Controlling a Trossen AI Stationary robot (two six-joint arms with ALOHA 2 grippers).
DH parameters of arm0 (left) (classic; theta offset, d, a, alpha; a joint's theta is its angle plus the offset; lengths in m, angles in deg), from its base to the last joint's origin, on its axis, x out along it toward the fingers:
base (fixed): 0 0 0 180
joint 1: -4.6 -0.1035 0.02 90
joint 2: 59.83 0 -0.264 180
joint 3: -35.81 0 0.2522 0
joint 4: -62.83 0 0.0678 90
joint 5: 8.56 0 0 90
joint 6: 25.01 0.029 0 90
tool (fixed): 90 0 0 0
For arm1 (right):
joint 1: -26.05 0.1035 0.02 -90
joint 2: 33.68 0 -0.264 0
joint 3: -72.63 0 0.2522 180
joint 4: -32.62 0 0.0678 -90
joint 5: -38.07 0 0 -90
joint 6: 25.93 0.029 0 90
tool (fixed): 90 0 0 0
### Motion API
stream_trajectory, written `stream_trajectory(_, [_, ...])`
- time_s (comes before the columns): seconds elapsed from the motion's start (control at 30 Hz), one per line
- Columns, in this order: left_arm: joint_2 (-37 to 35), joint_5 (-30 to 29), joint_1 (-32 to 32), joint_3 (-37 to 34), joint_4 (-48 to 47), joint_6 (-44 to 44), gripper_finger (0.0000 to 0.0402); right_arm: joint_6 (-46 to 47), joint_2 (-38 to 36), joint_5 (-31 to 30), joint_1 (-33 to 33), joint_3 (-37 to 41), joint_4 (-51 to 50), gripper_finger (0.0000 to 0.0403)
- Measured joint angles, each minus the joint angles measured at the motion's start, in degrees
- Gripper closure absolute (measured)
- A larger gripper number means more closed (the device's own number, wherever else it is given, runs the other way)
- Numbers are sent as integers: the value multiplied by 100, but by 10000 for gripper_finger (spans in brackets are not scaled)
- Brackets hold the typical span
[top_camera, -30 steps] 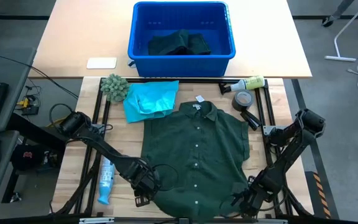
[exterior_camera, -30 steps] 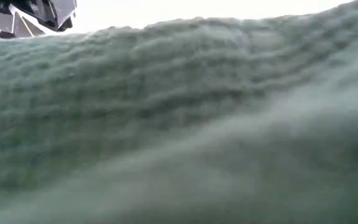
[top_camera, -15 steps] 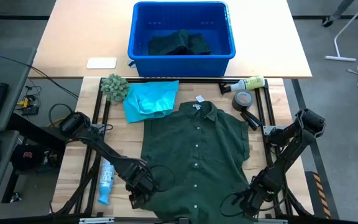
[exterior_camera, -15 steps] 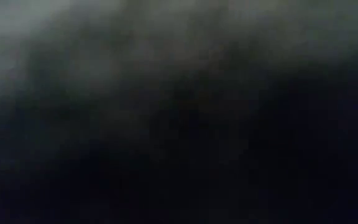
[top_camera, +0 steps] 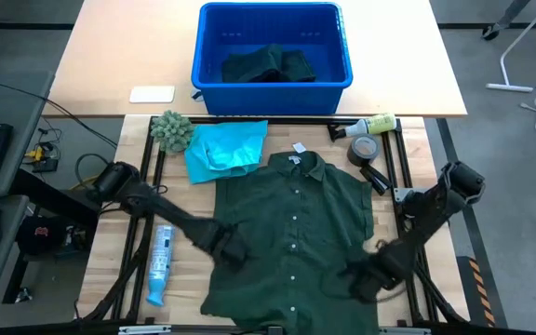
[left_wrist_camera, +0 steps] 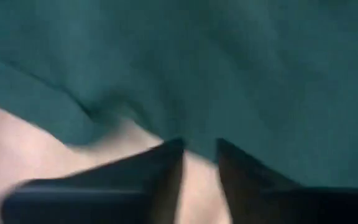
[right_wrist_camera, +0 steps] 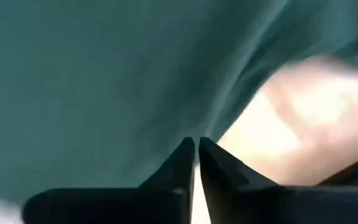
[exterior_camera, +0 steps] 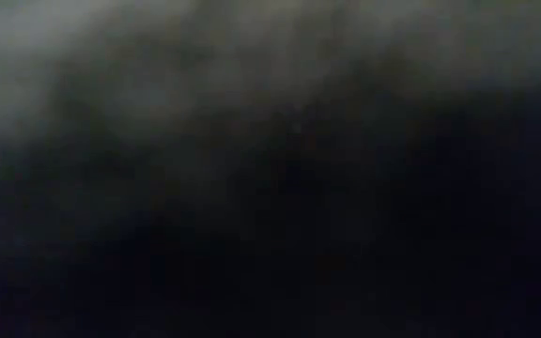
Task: Fold laundry
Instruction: Fold the green polo shirt from the blue laundry bin
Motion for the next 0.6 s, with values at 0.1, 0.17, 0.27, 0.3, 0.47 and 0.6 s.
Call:
stream_trajectory(0.1, [0,-696,-447,0,279,236,388,-4,0,-555,-524,0,-120,401])
stream_trajectory(0.17, [0,-1020,-706,0,554,469,395,-91,0,-787,-944,0,-91,402])
stream_trajectory(0.27, [-2,-1395,-988,-28,1000,913,399,-324,0,-1108,-1626,0,19,403])
stream_trajectory(0.3, [-7,-1431,-1078,-107,1235,1071,400,-422,0,-1163,-1876,0,90,403])
stream_trajectory(0.47, [-7,-724,-1513,-909,2304,1577,401,-1016,-42,-1041,-3037,184,924,403])
stream_trajectory(0.6, [-367,23,-1811,-1748,3426,1556,401,-1450,-328,-376,-3894,854,2459,403])
